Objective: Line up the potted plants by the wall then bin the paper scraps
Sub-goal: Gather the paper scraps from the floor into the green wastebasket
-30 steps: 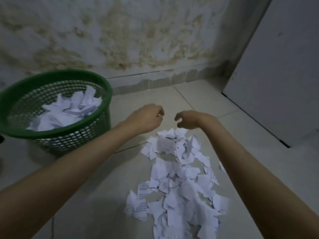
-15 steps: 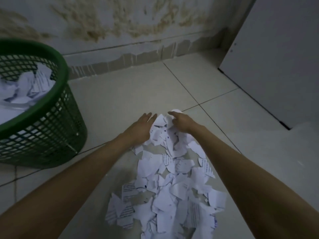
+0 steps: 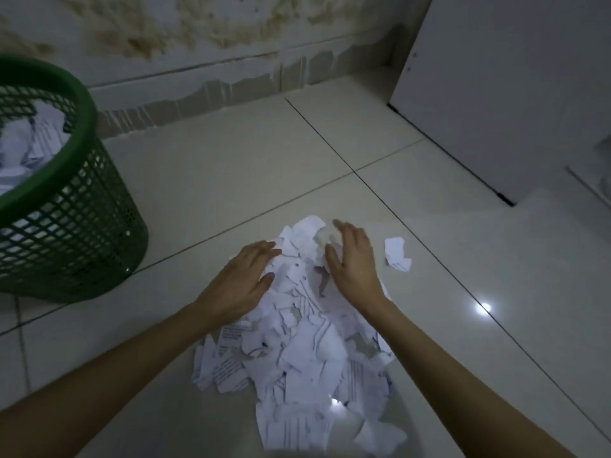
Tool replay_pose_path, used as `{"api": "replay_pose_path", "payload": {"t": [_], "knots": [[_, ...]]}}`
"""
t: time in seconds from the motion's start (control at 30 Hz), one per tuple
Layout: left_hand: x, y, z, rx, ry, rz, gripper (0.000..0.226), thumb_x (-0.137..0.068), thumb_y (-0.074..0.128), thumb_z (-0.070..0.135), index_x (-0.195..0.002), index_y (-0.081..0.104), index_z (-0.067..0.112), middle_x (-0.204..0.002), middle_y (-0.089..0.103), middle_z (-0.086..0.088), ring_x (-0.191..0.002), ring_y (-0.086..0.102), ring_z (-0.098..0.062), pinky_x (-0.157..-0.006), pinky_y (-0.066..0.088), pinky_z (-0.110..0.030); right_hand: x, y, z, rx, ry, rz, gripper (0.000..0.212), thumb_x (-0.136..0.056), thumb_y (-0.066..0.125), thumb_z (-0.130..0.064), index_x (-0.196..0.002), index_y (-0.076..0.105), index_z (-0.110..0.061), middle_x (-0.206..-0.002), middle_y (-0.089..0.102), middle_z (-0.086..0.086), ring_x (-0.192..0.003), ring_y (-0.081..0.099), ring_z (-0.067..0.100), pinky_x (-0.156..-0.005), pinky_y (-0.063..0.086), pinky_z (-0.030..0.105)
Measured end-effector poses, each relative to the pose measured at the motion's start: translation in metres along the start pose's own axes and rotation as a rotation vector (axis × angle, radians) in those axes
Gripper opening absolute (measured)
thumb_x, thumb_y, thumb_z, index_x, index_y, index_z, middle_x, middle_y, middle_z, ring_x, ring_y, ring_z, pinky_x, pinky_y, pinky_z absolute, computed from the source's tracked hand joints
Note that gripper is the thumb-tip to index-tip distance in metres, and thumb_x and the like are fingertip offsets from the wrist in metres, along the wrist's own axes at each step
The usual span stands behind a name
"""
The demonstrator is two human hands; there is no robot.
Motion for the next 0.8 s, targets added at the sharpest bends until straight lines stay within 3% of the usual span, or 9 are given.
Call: {"api": "replay_pose_path", "payload": {"t": [0.07,0.17,0.23,0.3,0.37,0.43,0.53,0.67,0.8], "knots": [[0.019,-0.002,-0.001,-0.115,0.063,-0.042,0.094,-0.080,0.014,0.077,-0.144,0.028,0.011,-0.150,0.030,-0.007,-0.140,0.012,-0.003,-0.113,0.008,-0.018,0.030,-0.017,0.018,-0.123,0.070,0.099,0.062,-0.092,0.035,-0.043,-0.145,0.027,-0.013,-0.152,0.028,0.011,-0.144,0.015,0.029,-0.118,0.017,0.045],[0.050,0.005,-0.001,-0.361,0.275,-0.180,0.100,-0.076,0.028,0.082,-0.150,0.003,0.018,-0.152,0.020,-0.005,-0.141,-0.015,0.004,-0.114,-0.006,-0.017,0.081,-0.028,0.047,0.014,0.034,-0.062,0.088,-0.083,0.052,-0.057,-0.149,0.012,-0.014,-0.158,0.011,0.002,-0.147,-0.002,0.022,-0.121,0.011,0.042],[0.069,0.012,0.003,-0.423,0.378,-0.261,0.106,-0.075,0.034,0.081,-0.149,-0.002,0.015,-0.157,0.005,-0.003,-0.145,-0.012,-0.007,-0.117,-0.007,-0.023,0.114,-0.029,0.065,0.158,0.034,-0.242,0.117,-0.066,0.056,-0.075,-0.149,-0.002,-0.015,-0.156,-0.006,-0.007,-0.144,-0.016,0.018,-0.121,0.006,0.042],[0.088,0.020,0.011,-0.435,0.504,-0.295,0.108,-0.075,0.033,0.081,-0.149,-0.004,0.012,-0.158,-0.010,-0.001,-0.146,-0.008,-0.014,-0.118,-0.005,-0.030,0.141,-0.027,0.082,0.301,0.056,-0.393,0.147,-0.038,0.039,-0.097,-0.144,-0.023,-0.017,-0.146,-0.028,-0.010,-0.136,-0.030,0.018,-0.119,-0.004,0.042],[0.107,0.033,0.022,-0.446,0.590,-0.327,0.109,-0.075,0.030,0.082,-0.148,-0.004,0.010,-0.158,-0.012,-0.004,-0.147,-0.004,-0.019,-0.118,-0.002,-0.037,0.160,-0.023,0.090,0.397,0.056,-0.511,0.144,-0.025,0.021,-0.101,-0.129,-0.043,-0.025,-0.139,-0.045,-0.004,-0.131,-0.041,0.024,-0.114,-0.013,0.043],[0.120,0.049,0.034,-0.480,0.641,-0.335,0.108,-0.075,0.026,0.083,-0.149,-0.002,0.009,-0.158,-0.007,-0.009,-0.146,-0.002,-0.022,-0.116,0.000,-0.042,0.170,-0.015,0.089,0.391,0.047,-0.584,0.137,-0.026,0.023,-0.098,-0.121,-0.049,-0.029,-0.138,-0.050,0.003,-0.129,-0.045,0.029,-0.110,-0.018,0.045],[0.120,0.068,0.050,-0.501,0.583,-0.277,0.102,-0.077,0.026,0.080,-0.147,0.016,0.007,-0.154,0.016,-0.011,-0.146,-0.001,-0.024,-0.114,0.001,-0.046,0.161,-0.001,0.087,0.375,0.040,-0.501,0.134,-0.033,0.020,-0.097,-0.128,-0.042,-0.027,-0.139,-0.049,0.005,-0.129,-0.045,0.030,-0.109,-0.020,0.047],[0.093,0.066,0.055,-0.465,0.367,-0.145,0.087,-0.085,0.026,0.070,-0.142,0.024,0.005,-0.150,0.024,-0.015,-0.147,-0.007,-0.022,-0.115,0.006,-0.045,0.136,0.004,0.076,0.300,0.002,-0.285,0.125,-0.046,0.006,-0.098,-0.137,-0.030,-0.021,-0.144,-0.040,-0.001,-0.134,-0.039,0.023,-0.111,-0.017,0.040],[0.080,0.046,0.039,-0.297,0.160,0.012,0.080,-0.090,0.018,0.065,-0.143,0.021,0.005,-0.150,0.025,-0.014,-0.146,-0.008,-0.013,-0.115,0.006,-0.040,0.137,-0.003,0.071,-0.084,0.134,-0.016,0.119,-0.056,0.014,-0.095,-0.147,-0.010,-0.023,-0.156,-0.018,-0.006,-0.140,-0.027,0.009,-0.113,-0.002,0.031]]}}
Point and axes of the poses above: each hand's wrist, its own x-axis away from the middle knuckle, its own y-axis out of the palm, z = x × y, the point moved 4 cm from there along -x, towards the middle knuckle
